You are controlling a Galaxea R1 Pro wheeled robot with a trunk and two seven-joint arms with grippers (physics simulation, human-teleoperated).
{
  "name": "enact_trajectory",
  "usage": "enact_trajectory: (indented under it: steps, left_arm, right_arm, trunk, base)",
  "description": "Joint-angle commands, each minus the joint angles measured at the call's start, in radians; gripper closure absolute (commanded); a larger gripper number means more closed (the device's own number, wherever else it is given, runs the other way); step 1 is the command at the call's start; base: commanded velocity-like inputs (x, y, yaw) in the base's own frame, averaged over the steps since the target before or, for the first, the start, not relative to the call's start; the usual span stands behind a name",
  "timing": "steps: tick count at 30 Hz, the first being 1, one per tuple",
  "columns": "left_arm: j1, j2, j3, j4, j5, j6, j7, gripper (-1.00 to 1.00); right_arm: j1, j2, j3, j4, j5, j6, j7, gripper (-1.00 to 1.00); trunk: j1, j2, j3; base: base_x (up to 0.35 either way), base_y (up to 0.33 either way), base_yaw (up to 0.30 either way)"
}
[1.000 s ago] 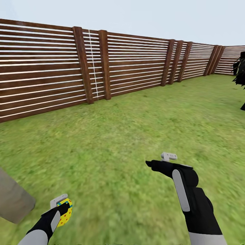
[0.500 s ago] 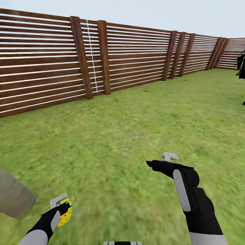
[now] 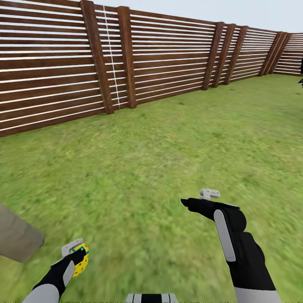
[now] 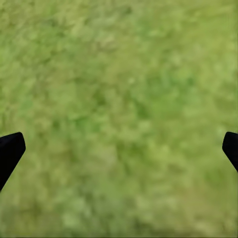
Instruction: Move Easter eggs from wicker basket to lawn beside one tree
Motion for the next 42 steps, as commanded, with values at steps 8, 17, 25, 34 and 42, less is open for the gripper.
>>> enact_trajectory:
  steps: [8,17,25,34,42]
  left_arm:
    - [-0.001,-0.001,0.005,-0.007,-0.010,0.001,-0.001,1.00]
    - [-0.001,-0.001,0.005,-0.011,-0.010,-0.006,-0.004,1.00]
    - [-0.001,-0.002,0.005,-0.012,-0.011,-0.019,-0.007,1.00]
    - [-0.001,-0.003,0.005,-0.011,-0.011,-0.025,-0.008,1.00]
    - [-0.001,-0.005,0.004,-0.012,-0.012,-0.027,-0.010,1.00]
  right_arm:
    - [-0.001,0.001,-0.005,-0.001,-0.007,0.004,-0.004,-1.00]
    - [-0.001,0.000,-0.004,-0.001,-0.007,0.004,-0.004,-1.00]
    - [-0.001,-0.001,-0.002,-0.001,-0.007,0.004,-0.004,-1.00]
    - [-0.001,-0.001,0.000,-0.001,-0.007,0.004,-0.004,-1.00]
    - [-0.001,-0.001,0.002,-0.001,-0.007,0.004,-0.004,-1.00]
  trunk:
    - [0.003,-0.002,-0.028]
    - [0.005,-0.003,-0.043]
    - [0.006,-0.003,-0.051]
    - [0.009,-0.005,-0.082]
    - [0.011,-0.006,-0.098]
  base:
    - [0.000,0.000,0.000]
    - [0.000,0.000,0.000]
    - [0.000,0.000,0.000]
    - [0.000,0.000,0.000]
    - [0.000,0.000,0.000]
